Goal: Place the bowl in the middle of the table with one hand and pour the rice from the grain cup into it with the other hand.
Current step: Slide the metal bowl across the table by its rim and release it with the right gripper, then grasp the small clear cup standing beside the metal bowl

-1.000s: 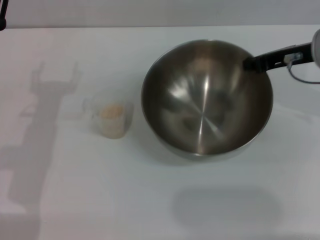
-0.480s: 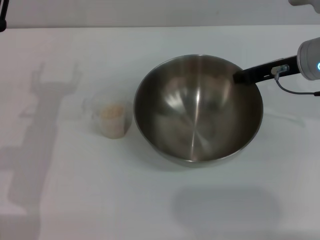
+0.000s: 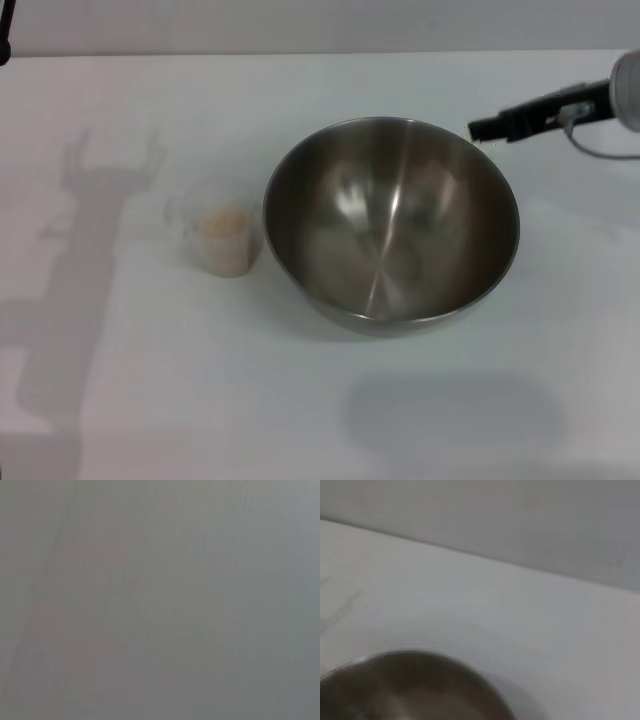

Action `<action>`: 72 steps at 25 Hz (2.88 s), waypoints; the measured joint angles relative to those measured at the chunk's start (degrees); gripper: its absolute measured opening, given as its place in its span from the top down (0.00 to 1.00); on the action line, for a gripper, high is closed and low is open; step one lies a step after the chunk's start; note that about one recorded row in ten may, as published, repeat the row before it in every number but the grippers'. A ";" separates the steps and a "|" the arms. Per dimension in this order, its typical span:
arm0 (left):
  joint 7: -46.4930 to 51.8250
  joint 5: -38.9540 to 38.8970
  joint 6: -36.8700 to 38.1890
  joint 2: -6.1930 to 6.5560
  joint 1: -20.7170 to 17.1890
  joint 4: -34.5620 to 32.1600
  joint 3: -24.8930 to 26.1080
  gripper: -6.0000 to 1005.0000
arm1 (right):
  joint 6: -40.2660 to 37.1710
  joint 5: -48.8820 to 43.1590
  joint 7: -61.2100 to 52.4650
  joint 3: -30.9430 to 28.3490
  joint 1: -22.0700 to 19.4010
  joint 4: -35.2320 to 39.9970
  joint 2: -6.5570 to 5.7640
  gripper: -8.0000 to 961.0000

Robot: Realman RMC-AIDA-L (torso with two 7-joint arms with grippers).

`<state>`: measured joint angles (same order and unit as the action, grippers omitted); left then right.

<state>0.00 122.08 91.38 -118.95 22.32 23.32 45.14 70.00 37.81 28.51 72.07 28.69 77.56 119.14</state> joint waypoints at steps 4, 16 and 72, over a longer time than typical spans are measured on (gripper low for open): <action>0.00 -0.01 0.15 0.07 -0.51 0.51 0.02 0.16 | -1.54 -1.86 0.01 0.17 0.04 4.93 0.02 0.61; 0.00 -0.36 -0.09 0.13 -1.96 -0.10 0.40 0.16 | -44.83 -15.76 -0.88 19.75 -7.97 9.47 0.32 0.54; -6.93 -0.06 -19.82 0.04 -9.79 -2.66 -22.67 0.18 | -158.27 -17.02 -35.74 26.00 -7.21 -63.58 -0.51 0.24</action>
<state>-6.93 122.03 71.56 -118.92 12.53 20.66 22.47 -88.27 20.79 -7.24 98.07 21.48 13.98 118.63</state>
